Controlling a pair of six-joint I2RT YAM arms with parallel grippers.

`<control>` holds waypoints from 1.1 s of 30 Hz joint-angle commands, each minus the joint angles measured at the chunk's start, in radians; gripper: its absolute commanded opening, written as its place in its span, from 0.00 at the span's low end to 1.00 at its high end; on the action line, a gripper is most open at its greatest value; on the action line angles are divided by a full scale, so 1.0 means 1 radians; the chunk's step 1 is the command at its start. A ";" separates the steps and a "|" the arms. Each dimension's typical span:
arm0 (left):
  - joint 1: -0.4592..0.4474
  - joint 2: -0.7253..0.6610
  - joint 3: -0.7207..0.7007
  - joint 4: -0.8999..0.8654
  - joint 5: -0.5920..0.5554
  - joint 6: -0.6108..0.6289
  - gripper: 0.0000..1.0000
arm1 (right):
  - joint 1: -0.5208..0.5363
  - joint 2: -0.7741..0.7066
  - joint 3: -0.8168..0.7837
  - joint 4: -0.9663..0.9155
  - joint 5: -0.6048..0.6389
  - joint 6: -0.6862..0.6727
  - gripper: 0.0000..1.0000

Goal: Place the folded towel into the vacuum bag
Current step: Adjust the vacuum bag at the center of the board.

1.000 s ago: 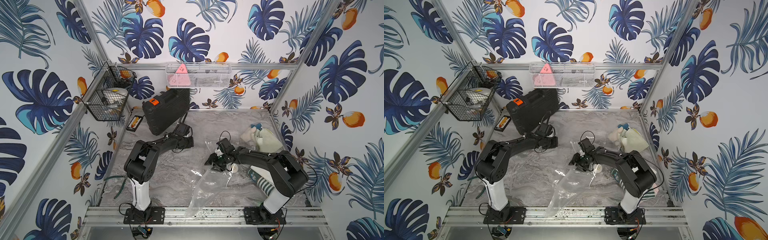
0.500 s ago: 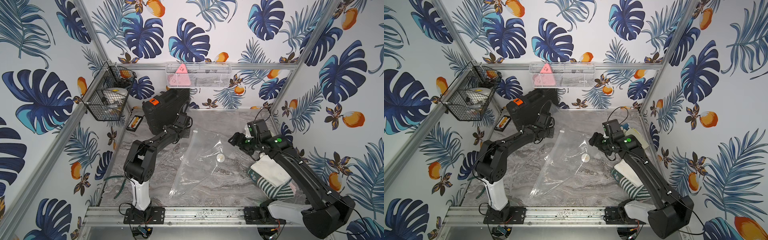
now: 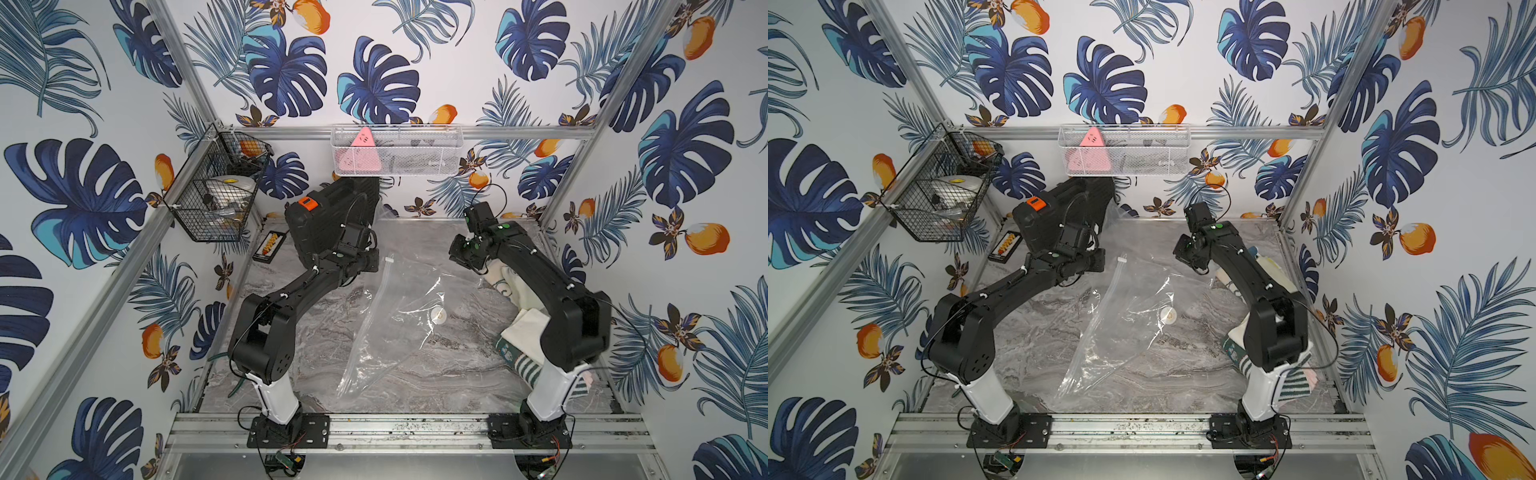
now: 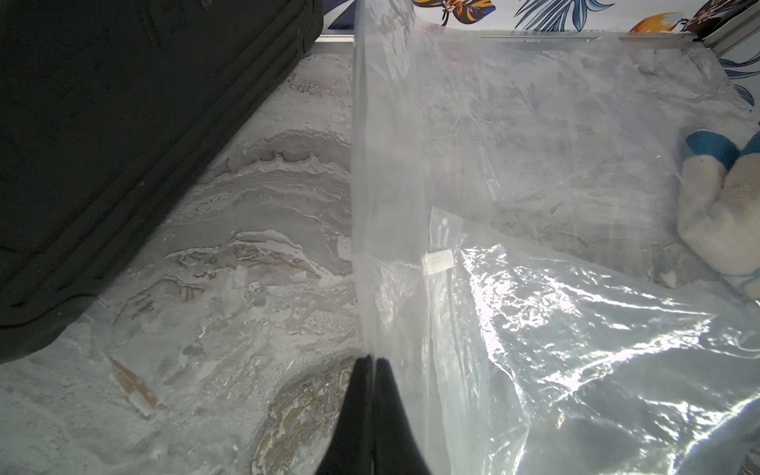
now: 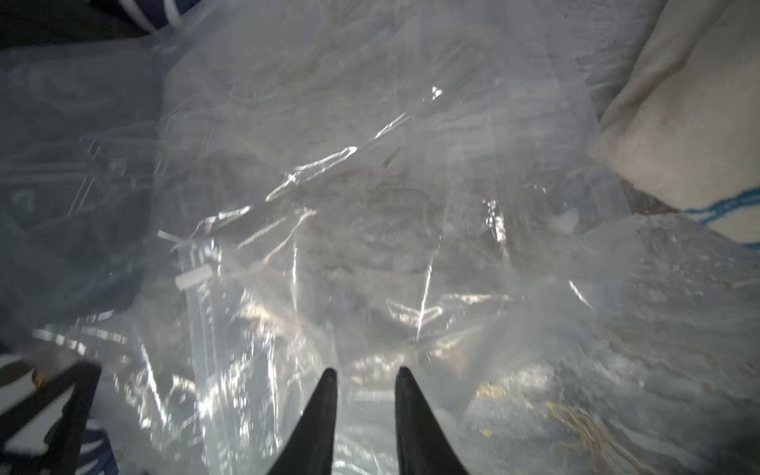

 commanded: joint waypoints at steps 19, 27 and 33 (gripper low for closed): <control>0.055 -0.013 -0.053 0.102 -0.142 -0.106 0.00 | -0.017 -0.341 -0.693 0.120 -0.304 -0.056 0.31; 0.069 -0.058 -0.083 0.090 -0.110 -0.108 0.00 | -0.022 -0.370 -0.755 0.065 -0.239 -0.104 0.32; 0.069 -0.110 -0.121 0.092 -0.101 -0.113 0.00 | -0.027 -0.408 -0.743 0.037 -0.142 -0.083 0.57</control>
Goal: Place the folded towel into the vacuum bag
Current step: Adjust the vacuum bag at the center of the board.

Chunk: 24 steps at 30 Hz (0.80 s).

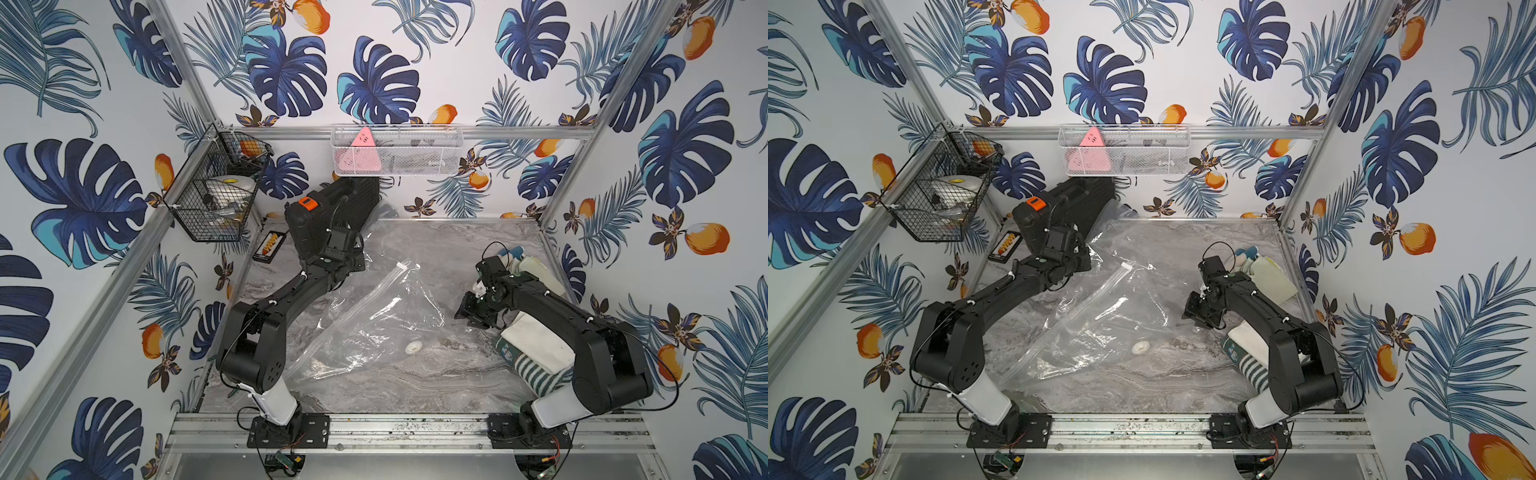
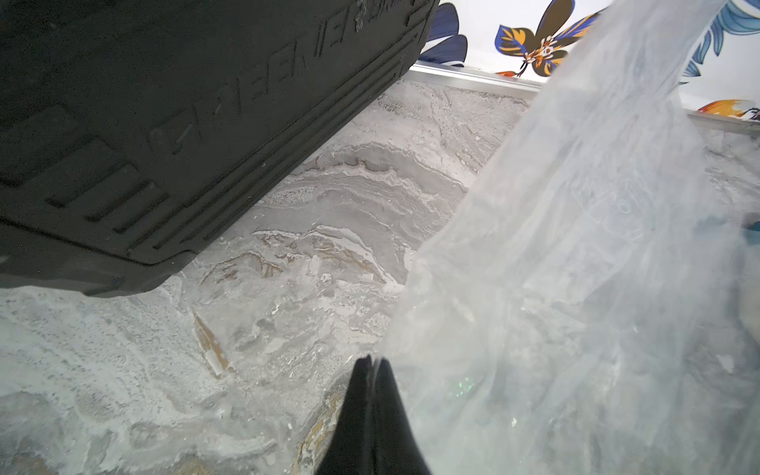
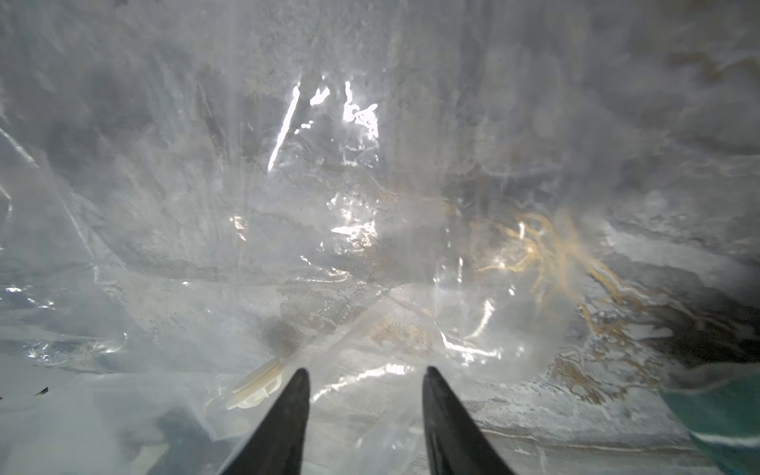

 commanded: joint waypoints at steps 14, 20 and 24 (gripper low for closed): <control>0.004 -0.035 -0.012 0.001 0.033 -0.027 0.00 | -0.019 0.283 0.070 0.116 0.085 0.061 0.58; 0.005 -0.039 -0.008 -0.010 0.028 -0.012 0.00 | -0.041 0.421 0.342 0.064 0.212 0.029 0.17; 0.007 -0.042 0.002 -0.025 0.021 -0.010 0.00 | -0.068 0.517 0.505 0.062 0.363 -0.001 0.17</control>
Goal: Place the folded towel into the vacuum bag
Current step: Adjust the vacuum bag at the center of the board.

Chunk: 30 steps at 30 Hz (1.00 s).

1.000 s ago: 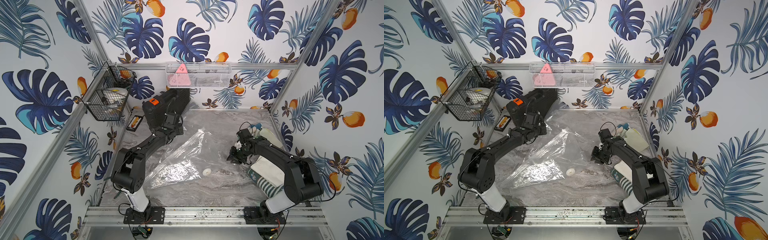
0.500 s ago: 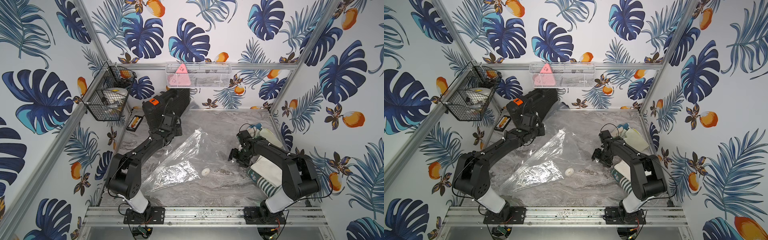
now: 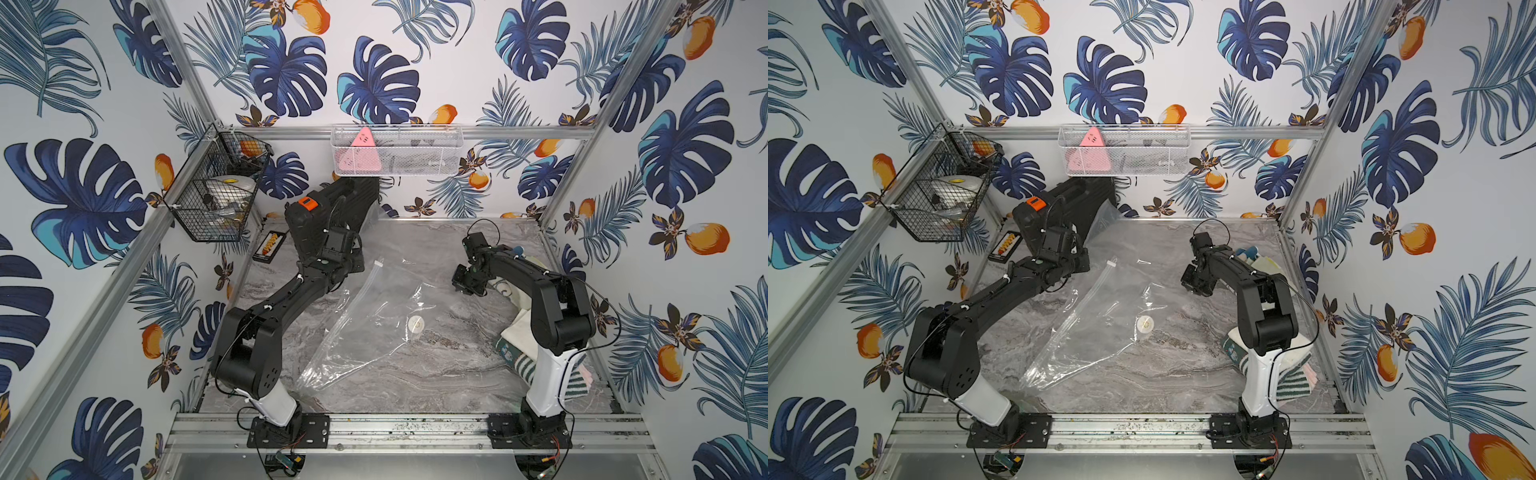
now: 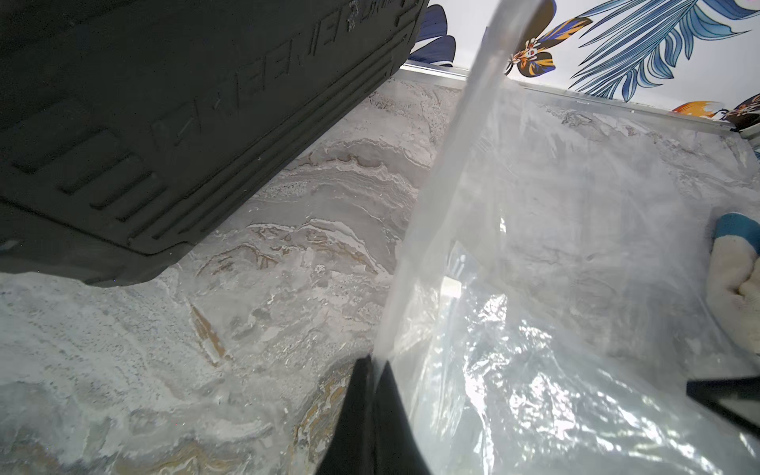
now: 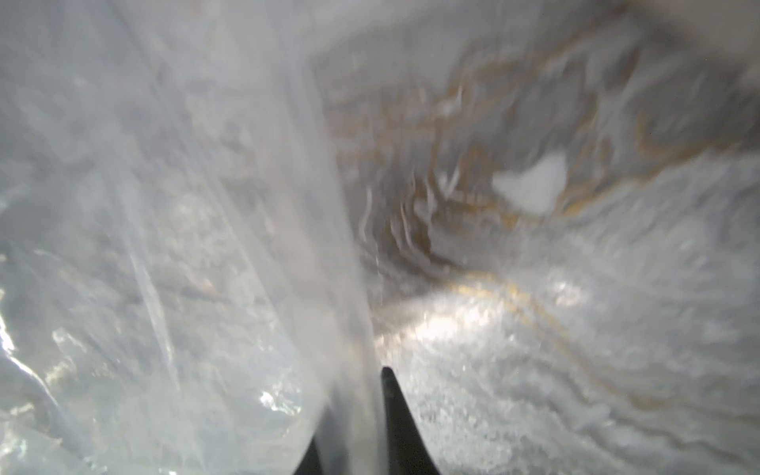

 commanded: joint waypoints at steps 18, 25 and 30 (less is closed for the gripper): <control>-0.046 -0.079 -0.147 -0.370 0.239 -0.009 0.77 | -0.089 0.188 0.119 0.035 -0.012 -0.017 0.23; -0.051 -0.001 -0.226 -0.247 0.253 -0.024 0.72 | -0.097 0.205 0.110 0.041 -0.038 -0.005 0.23; -0.059 0.071 -0.241 -0.172 0.306 -0.060 0.56 | -0.109 0.207 0.096 0.047 -0.049 0.002 0.22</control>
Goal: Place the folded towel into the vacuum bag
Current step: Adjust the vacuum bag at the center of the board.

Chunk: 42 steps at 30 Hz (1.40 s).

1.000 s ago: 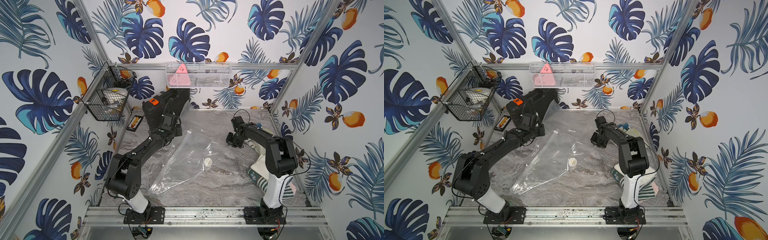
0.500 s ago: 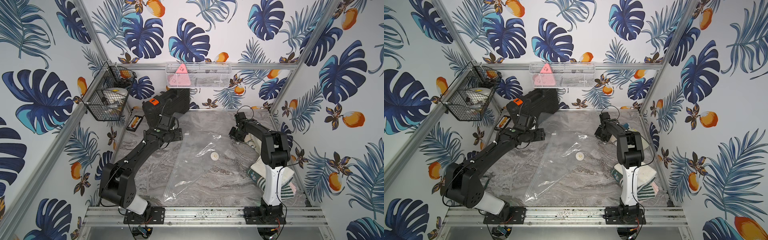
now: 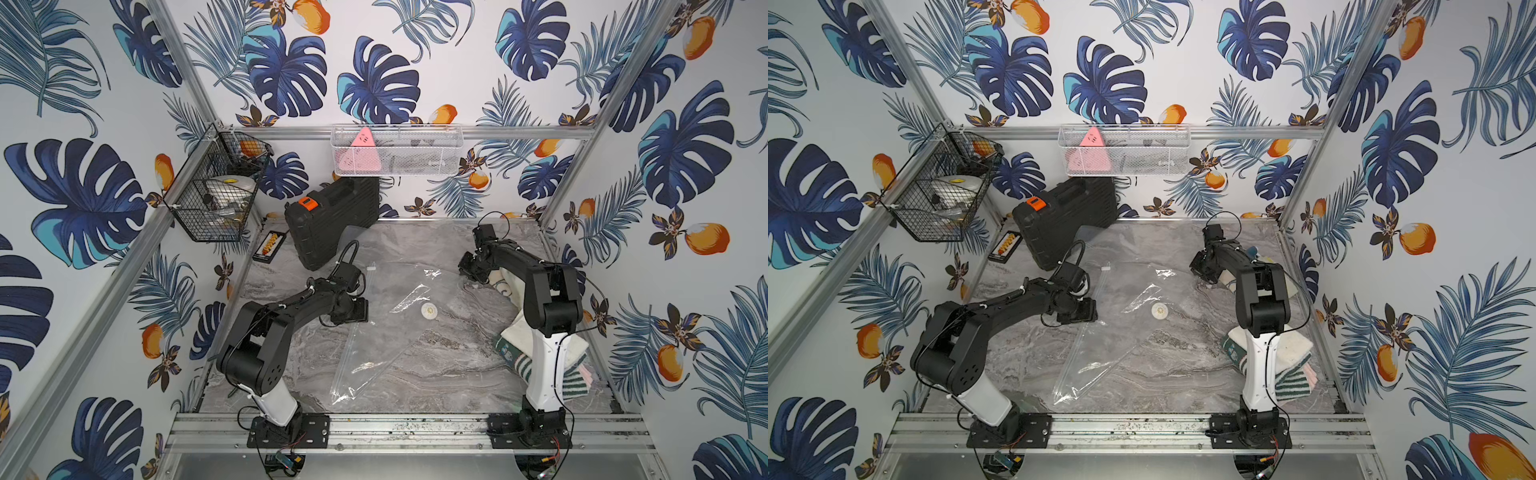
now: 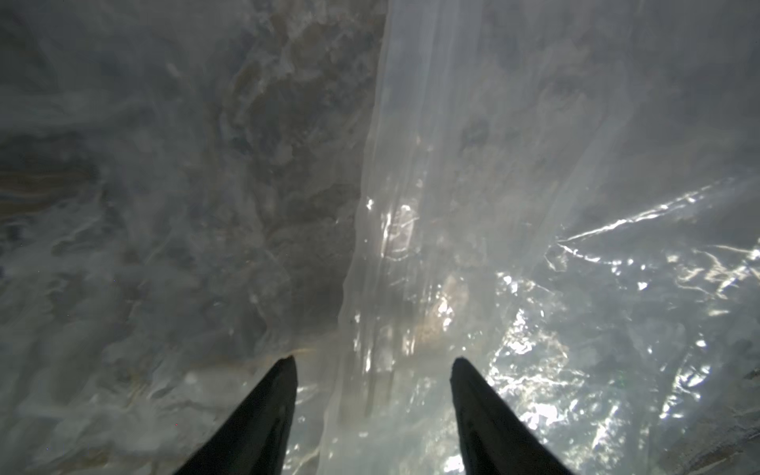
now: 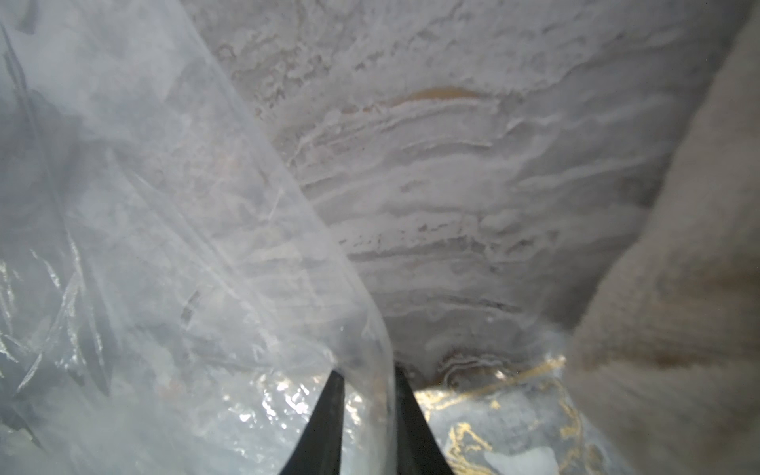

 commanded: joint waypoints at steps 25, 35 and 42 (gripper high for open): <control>-0.514 -0.213 0.097 -0.082 0.138 0.540 0.11 | -0.088 -0.042 -0.108 -0.011 -0.180 0.155 0.39; -0.560 -0.245 0.080 -0.046 0.292 0.519 0.33 | -0.090 -0.290 -0.030 -0.171 -0.102 0.083 0.67; -0.623 -0.225 0.106 -0.093 0.337 0.522 0.47 | 0.004 -0.370 0.156 -0.329 -0.052 -0.021 0.68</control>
